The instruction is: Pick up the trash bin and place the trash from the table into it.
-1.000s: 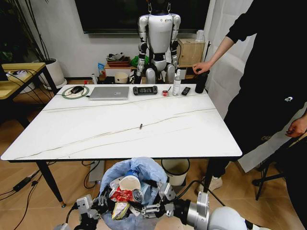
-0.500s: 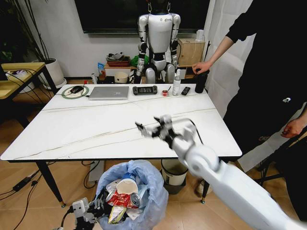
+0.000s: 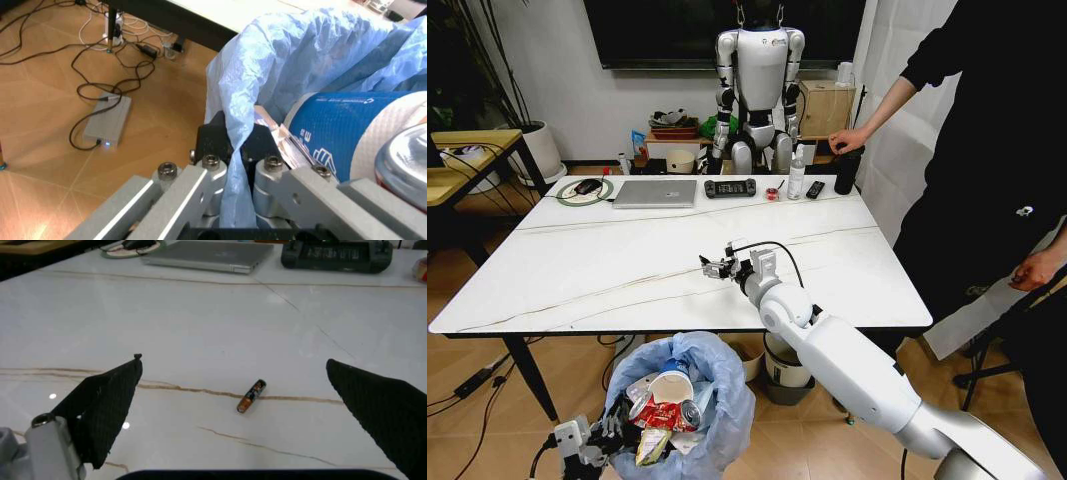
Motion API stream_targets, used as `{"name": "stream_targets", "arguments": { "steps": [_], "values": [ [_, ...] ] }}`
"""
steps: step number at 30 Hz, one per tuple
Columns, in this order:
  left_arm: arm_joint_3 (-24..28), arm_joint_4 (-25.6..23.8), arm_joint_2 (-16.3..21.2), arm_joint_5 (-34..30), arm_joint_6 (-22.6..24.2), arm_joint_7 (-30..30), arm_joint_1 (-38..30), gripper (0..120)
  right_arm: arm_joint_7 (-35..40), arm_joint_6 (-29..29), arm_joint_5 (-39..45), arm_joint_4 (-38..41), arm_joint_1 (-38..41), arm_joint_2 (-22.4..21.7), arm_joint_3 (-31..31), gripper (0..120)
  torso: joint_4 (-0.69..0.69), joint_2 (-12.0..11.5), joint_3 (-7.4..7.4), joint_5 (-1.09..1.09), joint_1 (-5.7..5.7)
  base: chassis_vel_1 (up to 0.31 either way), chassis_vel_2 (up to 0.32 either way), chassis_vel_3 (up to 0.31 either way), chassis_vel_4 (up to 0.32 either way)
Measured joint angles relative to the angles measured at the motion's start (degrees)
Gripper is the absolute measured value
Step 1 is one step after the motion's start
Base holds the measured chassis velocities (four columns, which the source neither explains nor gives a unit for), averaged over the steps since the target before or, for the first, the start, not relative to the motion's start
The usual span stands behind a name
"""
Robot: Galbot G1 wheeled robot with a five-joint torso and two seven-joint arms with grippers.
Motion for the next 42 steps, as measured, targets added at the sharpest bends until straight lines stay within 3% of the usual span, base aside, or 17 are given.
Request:
{"name": "stream_targets", "arguments": {
  "steps": [15,42],
  "values": [
    [-0.1,-0.9,-0.4,0.1,0.0,0.0,0.3,0,0.0,0.9,-4.1,-9.3,2.1,4.5,-1.1,100,0.00,0.0,0.00,0.02,0.00,0.000,0.000,0.000,0.000],
    [-0.3,-2.1,-0.6,-0.1,-0.2,0.0,1.0,0,-1.5,3.1,-6.4,-18.2,3.3,8.4,-0.7,100,0.01,0.0,0.00,0.02,0.00,0.000,0.000,0.000,0.000]
  ]
}}
